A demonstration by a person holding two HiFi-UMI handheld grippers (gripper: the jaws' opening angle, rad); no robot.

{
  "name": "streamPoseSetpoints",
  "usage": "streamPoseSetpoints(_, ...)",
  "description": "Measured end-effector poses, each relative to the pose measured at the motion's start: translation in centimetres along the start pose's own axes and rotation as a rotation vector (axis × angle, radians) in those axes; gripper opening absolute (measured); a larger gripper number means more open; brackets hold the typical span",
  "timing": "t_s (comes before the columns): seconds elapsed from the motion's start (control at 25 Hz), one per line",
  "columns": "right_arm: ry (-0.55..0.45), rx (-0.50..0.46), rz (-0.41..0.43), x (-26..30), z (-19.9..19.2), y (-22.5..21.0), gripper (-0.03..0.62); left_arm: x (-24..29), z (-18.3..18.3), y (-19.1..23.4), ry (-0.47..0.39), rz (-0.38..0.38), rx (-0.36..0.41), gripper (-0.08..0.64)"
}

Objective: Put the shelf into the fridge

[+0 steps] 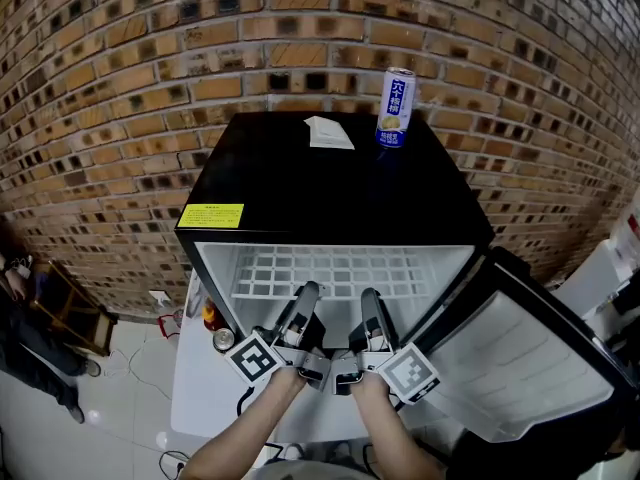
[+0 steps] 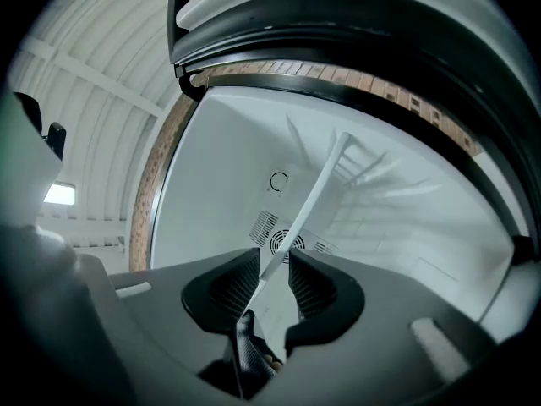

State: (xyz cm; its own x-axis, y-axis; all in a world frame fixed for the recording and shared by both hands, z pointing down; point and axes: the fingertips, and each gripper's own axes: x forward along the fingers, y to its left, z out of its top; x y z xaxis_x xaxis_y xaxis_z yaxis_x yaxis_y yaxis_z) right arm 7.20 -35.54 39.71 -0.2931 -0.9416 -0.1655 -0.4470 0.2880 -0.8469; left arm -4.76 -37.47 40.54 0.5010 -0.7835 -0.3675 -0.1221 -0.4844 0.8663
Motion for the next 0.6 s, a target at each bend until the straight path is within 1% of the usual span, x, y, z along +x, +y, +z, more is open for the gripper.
streamPoseSetpoints(0.08, 0.007, -0.032, -0.011, -1.0, -0.3, 0.3, 0.083, -0.9, -0.4, -0.4, 0.006, -0.003, 0.003, 0.092)
streamPoseSetpoints(0.12, 0.009, -0.049, -0.013, -1.4, -0.5, 0.4, 0.082, -1.3, -0.6, -0.6, 0.013, -0.002, 0.016, 0.065)
streamPoseSetpoints(0.2, 0.012, -0.075, -0.008, -2.3, -0.8, 0.9, 0.062, -2.3, -1.2, -0.8, 0.031, 0.009, 0.049, 0.043)
streamPoseSetpoints(0.24, 0.014, -0.090, -0.002, -2.6, -1.0, 1.2, 0.055, -2.8, -1.4, -0.9, 0.040, 0.013, 0.067, 0.046)
streamPoseSetpoints(0.28, 0.015, -0.107, 0.006, -3.0, -1.3, 1.5, 0.048, -3.3, -1.6, -1.3, 0.049, 0.010, 0.097, 0.026)
streamPoseSetpoints(0.32, 0.017, -0.119, 0.014, -3.3, -1.6, 1.8, 0.039, -3.6, -1.6, -1.9, 0.060, 0.004, 0.147, 0.002)
streamPoseSetpoints(0.4, 0.018, -0.129, 0.026, -3.9, -2.3, 2.3, 0.024, -4.1, -1.5, -3.3, 0.090, -0.008, 0.265, 0.002)
streamPoseSetpoints(0.44, 0.017, -0.141, 0.031, -4.2, -2.6, 2.6, 0.019, -4.4, -1.6, -3.9, 0.103, -0.013, 0.309, 0.002)
streamPoseSetpoints(0.52, 0.018, -0.197, 0.046, -4.7, -3.0, 3.7, 0.012, -5.0, -1.7, -5.0, 0.122, -0.021, 0.380, 0.002)
streamPoseSetpoints(0.6, 0.022, -0.290, 0.061, -5.2, -3.5, 4.9, 0.008, -5.6, -1.8, -6.0, 0.135, -0.028, 0.448, 0.002)
